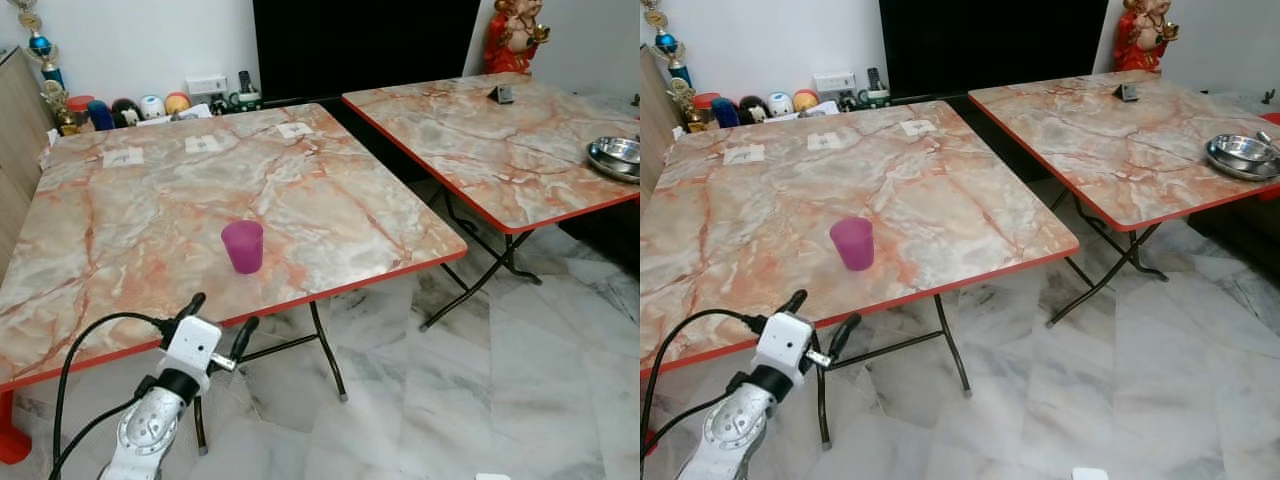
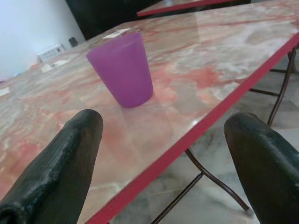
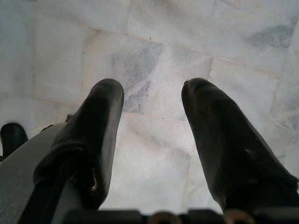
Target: Setting the table
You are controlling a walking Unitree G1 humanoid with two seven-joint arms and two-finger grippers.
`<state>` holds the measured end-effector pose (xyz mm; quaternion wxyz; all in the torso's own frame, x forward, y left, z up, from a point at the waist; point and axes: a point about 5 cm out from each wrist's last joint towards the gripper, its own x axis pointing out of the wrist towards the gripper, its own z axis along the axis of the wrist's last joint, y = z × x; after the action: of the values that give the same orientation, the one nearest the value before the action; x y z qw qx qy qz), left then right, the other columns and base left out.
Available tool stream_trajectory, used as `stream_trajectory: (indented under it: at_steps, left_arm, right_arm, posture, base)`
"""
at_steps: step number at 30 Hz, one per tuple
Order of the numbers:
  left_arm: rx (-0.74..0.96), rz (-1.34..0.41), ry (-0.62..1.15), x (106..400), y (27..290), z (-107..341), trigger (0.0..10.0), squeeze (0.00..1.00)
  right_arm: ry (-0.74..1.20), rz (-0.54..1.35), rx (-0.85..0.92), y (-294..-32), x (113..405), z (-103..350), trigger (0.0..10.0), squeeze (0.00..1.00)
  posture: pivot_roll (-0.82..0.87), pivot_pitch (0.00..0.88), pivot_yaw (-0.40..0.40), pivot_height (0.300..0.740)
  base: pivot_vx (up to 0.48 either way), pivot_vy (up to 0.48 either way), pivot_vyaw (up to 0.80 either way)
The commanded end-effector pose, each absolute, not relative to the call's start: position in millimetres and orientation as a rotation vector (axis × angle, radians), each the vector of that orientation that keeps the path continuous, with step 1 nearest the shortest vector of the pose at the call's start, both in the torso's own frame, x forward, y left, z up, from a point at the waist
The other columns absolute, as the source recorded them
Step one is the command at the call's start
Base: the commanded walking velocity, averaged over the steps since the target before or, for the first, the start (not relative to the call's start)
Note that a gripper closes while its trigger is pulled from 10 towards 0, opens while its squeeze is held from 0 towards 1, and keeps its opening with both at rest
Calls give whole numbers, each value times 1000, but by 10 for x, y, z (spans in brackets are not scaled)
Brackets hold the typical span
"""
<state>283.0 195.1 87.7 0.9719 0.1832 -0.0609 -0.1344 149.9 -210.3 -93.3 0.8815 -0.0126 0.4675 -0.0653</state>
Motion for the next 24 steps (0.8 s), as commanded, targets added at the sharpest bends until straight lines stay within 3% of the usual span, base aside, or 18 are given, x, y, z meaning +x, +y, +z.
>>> stream_trajectory:
  at_steps: [1, 12, 14, 15, 17, 24]
  left_arm:
    - [364, -274, -98, 2807, 2005, 842, 10000, 1000]
    - [311, -290, -80, 2792, 2009, 821, 10000, 1000]
    - [246, -269, -71, 2805, 2021, 821, 10000, 1000]
    - [56, -193, -54, 2840, 2071, 827, 10000, 1000]
    - [-32, -170, -43, 2857, 2096, 830, 10000, 1000]
    - [-12, -233, -29, 2845, 2047, 809, 10000, 1000]
  right_arm:
    - [972, -136, -23, -2101, 1479, -939, 10000, 0]
    - [978, -131, -24, -2096, 1460, -947, 10000, 0]
    - [978, -131, -24, -2097, 1459, -947, 10000, 0]
    - [978, -131, -24, -2098, 1459, -947, 10000, 0]
    - [979, -131, -24, -2099, 1457, -948, 10000, 0]
    - [978, -129, -27, -2103, 1457, -947, 10000, 0]
  posture:
    - [44, 7, -11, 740]
    - [42, 0, -8, 740]
    - [41, 0, -8, 740]
    - [40, 0, -7, 740]
    - [39, 0, -7, 740]
    - [38, 0, -11, 740]
  base:
    - [0, 0, 0]
    - [0, 0, 0]
    - [0, 0, 0]
    - [0, 0, 0]
    - [0, 0, 0]
    - [0, 0, 0]
